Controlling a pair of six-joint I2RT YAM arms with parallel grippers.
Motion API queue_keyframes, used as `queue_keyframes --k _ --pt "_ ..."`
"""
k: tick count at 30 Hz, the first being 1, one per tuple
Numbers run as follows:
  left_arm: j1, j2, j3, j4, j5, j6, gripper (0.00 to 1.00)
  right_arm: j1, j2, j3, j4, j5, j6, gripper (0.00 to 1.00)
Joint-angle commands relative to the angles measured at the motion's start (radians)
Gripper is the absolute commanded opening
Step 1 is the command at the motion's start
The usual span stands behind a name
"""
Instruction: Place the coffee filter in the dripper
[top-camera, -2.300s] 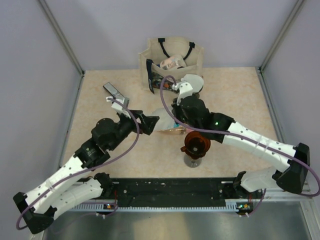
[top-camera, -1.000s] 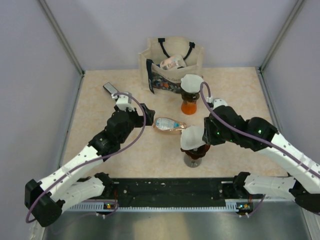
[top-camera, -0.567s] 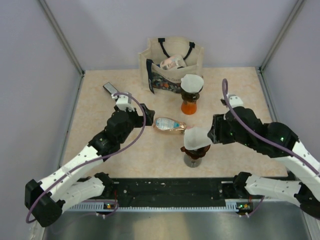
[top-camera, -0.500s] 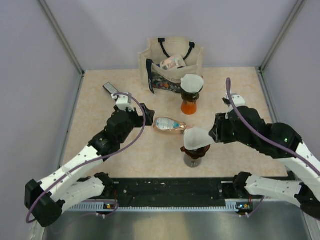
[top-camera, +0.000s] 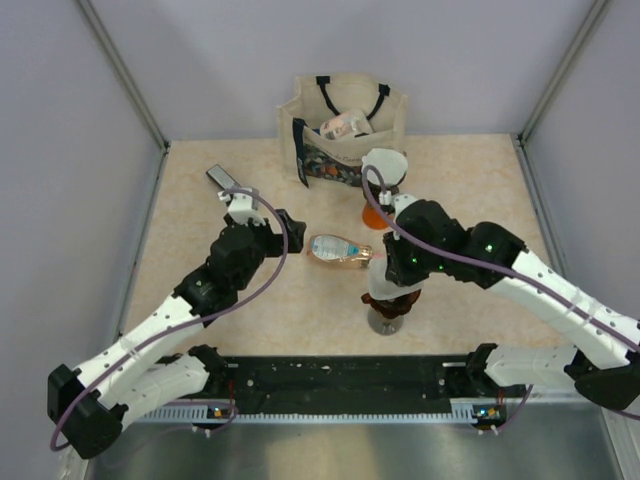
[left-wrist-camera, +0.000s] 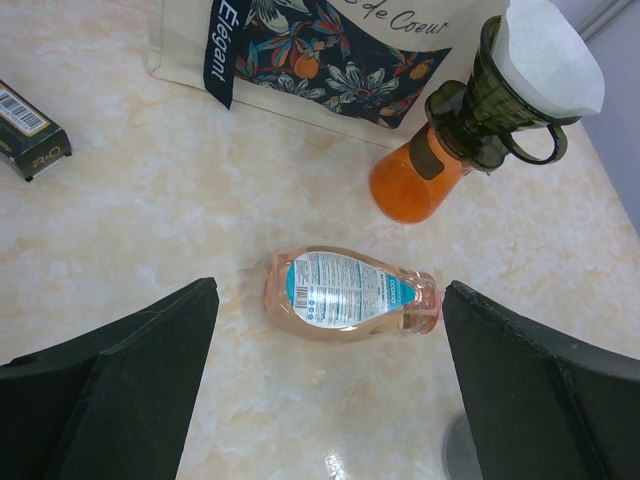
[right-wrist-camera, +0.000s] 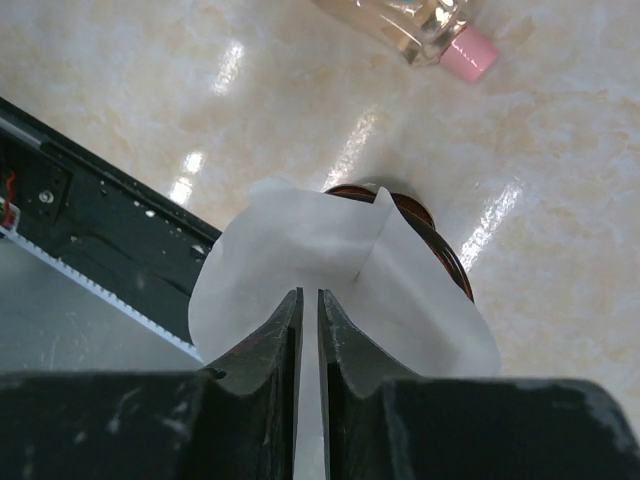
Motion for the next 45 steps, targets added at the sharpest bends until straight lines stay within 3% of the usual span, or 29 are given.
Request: queue_keyframes --k 1,16,45 --pt "0.004 -0.026 -0.006 0.028 -0.023 0.006 0.99 -0.006 0.035 -0.01 0.025 -0.044 -0.054 0.1" --pt "0.006 -0.032 -0.011 0.011 -0.057 0.012 0.99 -0.006 0.061 -0.148 0.062 -0.049 -0.062 0.11" --pt "0.009 -0.038 -0.016 0.006 -0.068 0.016 0.99 -0.006 0.118 -0.244 0.119 -0.045 -0.084 0.08"
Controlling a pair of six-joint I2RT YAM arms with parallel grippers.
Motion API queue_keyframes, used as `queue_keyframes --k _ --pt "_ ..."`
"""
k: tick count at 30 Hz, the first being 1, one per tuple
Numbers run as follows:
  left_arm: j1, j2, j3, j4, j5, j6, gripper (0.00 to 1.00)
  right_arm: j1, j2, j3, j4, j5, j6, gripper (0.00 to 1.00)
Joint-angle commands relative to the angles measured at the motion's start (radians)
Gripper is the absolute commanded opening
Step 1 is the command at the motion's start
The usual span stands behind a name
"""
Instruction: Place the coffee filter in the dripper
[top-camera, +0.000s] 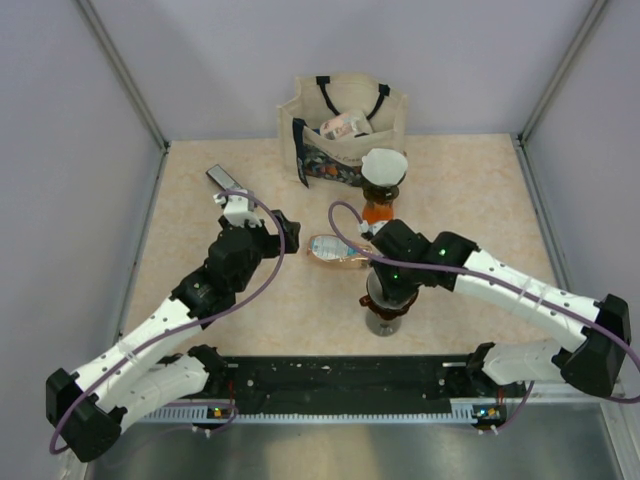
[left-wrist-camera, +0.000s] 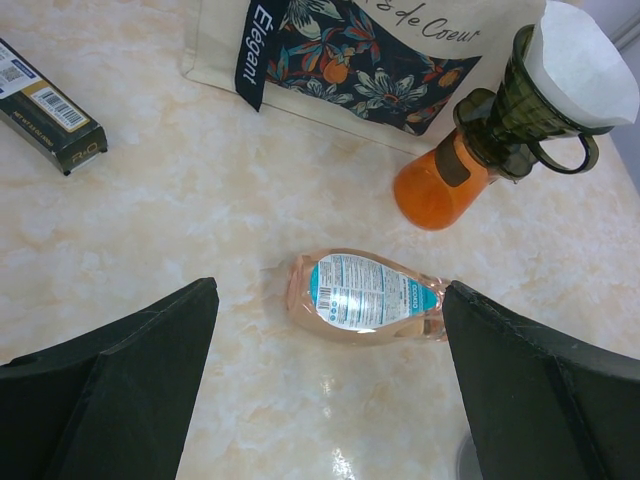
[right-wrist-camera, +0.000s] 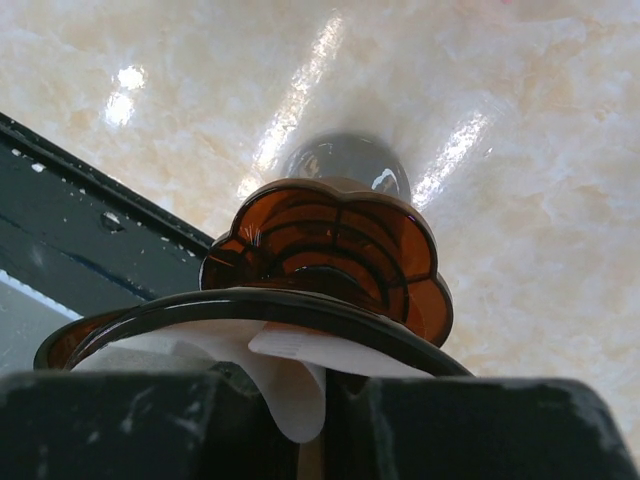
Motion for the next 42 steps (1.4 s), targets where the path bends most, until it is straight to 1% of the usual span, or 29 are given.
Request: queue_keyframes --k 1,10,16,28,33,35,36,39,42 --pt "0.007 -0.01 -0.004 0.029 -0.013 0.012 0.99 -0.007 -0.009 -0.034 0.029 0.005 0.002 0.08" --pt "0.008 -0.022 -0.001 0.02 -0.021 0.015 0.99 -0.005 0.004 -0.057 0.032 0.018 0.002 0.08" --pt "0.01 -0.025 0.0 0.02 -0.02 0.017 0.99 -0.005 -0.001 -0.041 0.032 0.015 0.002 0.1" --pt "0.01 -0.024 0.002 0.018 -0.016 0.021 0.99 -0.005 -0.009 0.019 0.008 0.032 -0.001 0.25" --pt "0.011 -0.024 0.0 0.017 -0.016 0.021 0.99 -0.005 -0.009 0.022 0.003 0.025 -0.004 0.24" --pt "0.01 -0.024 0.0 0.017 -0.016 0.021 0.99 -0.005 -0.009 0.027 0.001 0.025 -0.004 0.16" --pt "0.011 -0.022 0.002 0.017 -0.015 0.021 0.99 -0.005 -0.007 0.03 0.0 0.022 -0.006 0.15" --pt "0.011 -0.025 0.002 0.02 -0.015 0.023 0.99 -0.007 -0.007 0.045 -0.005 0.024 -0.003 0.11" --pt "0.011 -0.024 0.0 0.018 -0.016 0.024 0.99 -0.005 -0.007 0.062 -0.018 0.027 -0.003 0.1"
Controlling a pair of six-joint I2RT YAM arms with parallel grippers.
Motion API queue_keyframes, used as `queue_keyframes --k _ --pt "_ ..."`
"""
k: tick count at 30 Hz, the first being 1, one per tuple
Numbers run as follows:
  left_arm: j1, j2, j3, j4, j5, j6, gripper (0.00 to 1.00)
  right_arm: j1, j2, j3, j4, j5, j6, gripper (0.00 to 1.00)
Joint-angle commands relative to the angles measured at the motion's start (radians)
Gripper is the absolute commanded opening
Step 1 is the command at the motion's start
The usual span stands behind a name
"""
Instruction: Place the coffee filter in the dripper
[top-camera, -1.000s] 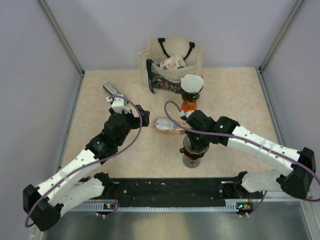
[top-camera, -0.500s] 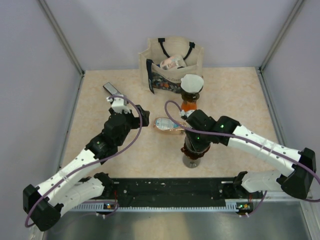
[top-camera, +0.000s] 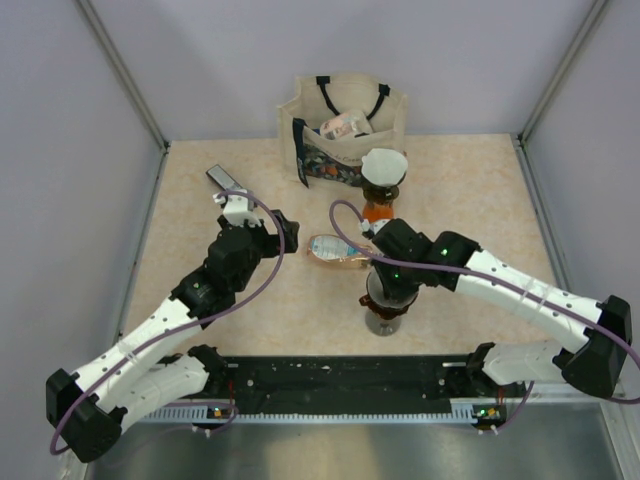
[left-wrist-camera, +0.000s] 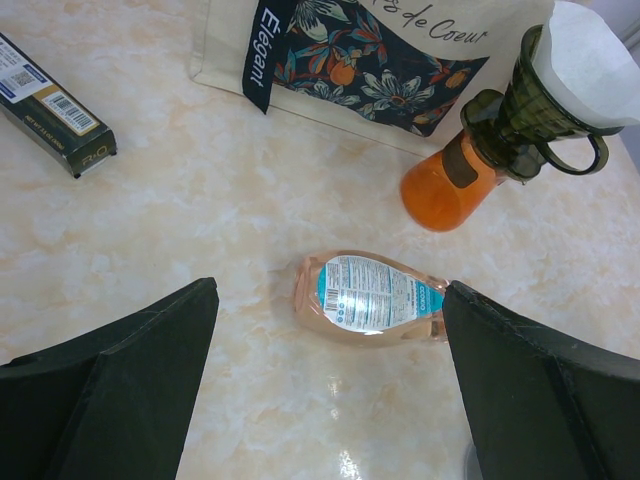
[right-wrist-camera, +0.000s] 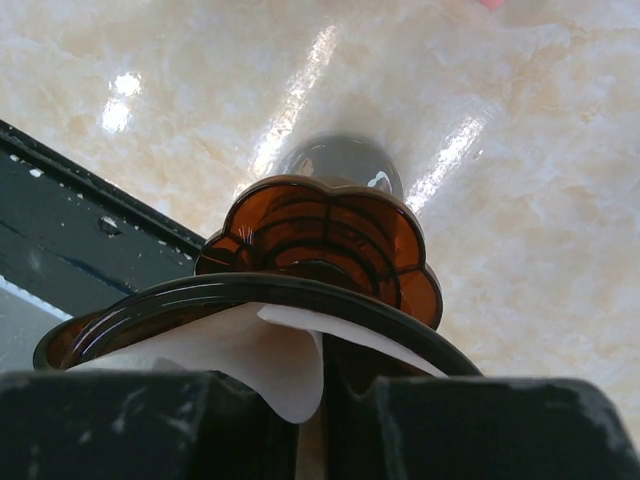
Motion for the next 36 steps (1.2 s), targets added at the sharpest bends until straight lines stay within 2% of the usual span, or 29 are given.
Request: queue_keyframes --k 1,8,15,26,36 --pt "0.005 -0.026 0.0 0.019 -0.014 0.012 0.99 -0.007 0.001 0.066 -0.023 0.009 -0.002 0.1" --pt "0.005 -0.039 -0.008 0.019 -0.017 0.013 0.99 -0.007 -0.007 0.109 -0.04 0.008 0.001 0.07" --pt "0.005 -0.046 -0.008 0.018 -0.015 0.013 0.99 -0.005 -0.013 0.127 -0.058 0.014 -0.004 0.1" --pt "0.006 -0.037 -0.003 0.018 -0.014 0.013 0.99 -0.004 -0.037 0.139 -0.06 0.009 -0.008 0.23" --pt "0.006 -0.035 -0.004 0.018 -0.009 0.015 0.99 -0.005 -0.054 0.179 -0.074 0.012 -0.008 0.24"
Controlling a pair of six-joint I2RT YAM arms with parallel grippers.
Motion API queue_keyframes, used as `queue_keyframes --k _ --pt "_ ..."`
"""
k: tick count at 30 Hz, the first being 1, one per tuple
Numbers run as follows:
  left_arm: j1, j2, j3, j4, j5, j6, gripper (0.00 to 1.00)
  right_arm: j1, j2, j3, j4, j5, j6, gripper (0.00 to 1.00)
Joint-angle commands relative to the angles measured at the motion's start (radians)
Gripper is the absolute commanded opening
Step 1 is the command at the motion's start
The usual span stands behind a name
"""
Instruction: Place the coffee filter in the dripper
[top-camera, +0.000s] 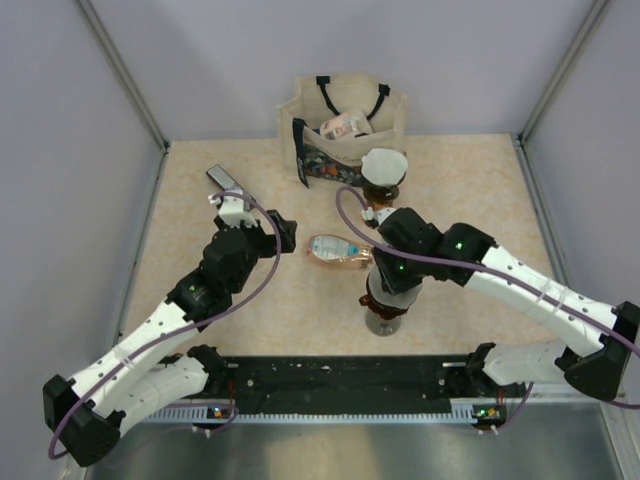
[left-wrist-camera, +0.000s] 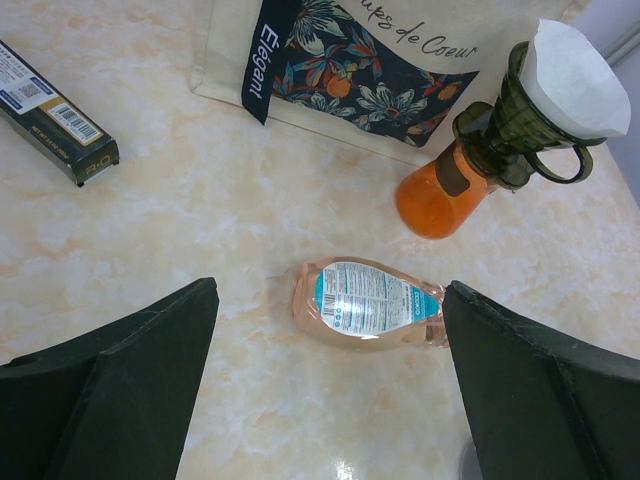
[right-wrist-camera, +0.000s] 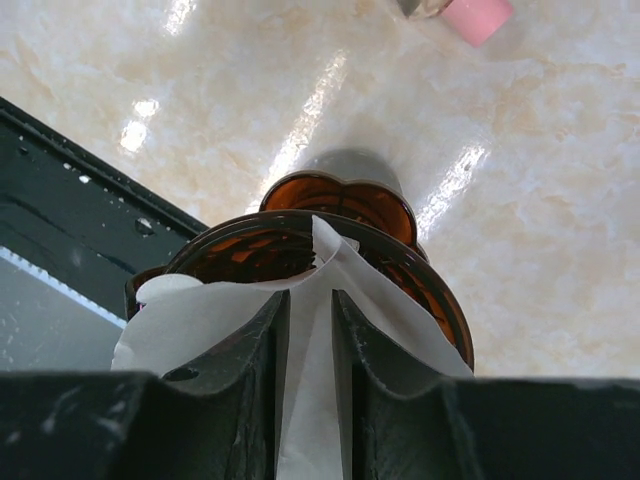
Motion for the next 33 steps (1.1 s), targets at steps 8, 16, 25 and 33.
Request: queue_keyframes --k 8,16,25,33 --pt "0.003 -0.005 -0.004 0.02 -0.004 0.012 0.99 -0.005 -0.06 0.113 -0.017 0.024 -0.012 0.27" --pt "0.004 -0.005 0.0 0.02 -0.001 0.015 0.99 -0.005 -0.11 0.18 -0.029 0.087 -0.021 0.51" --pt "0.004 -0.03 0.01 -0.003 -0.004 0.012 0.99 -0.007 -0.208 0.16 0.072 0.456 0.061 0.99" --pt "0.003 -0.068 0.043 -0.112 -0.069 -0.008 0.99 -0.005 -0.354 -0.042 0.265 0.8 0.088 0.99"
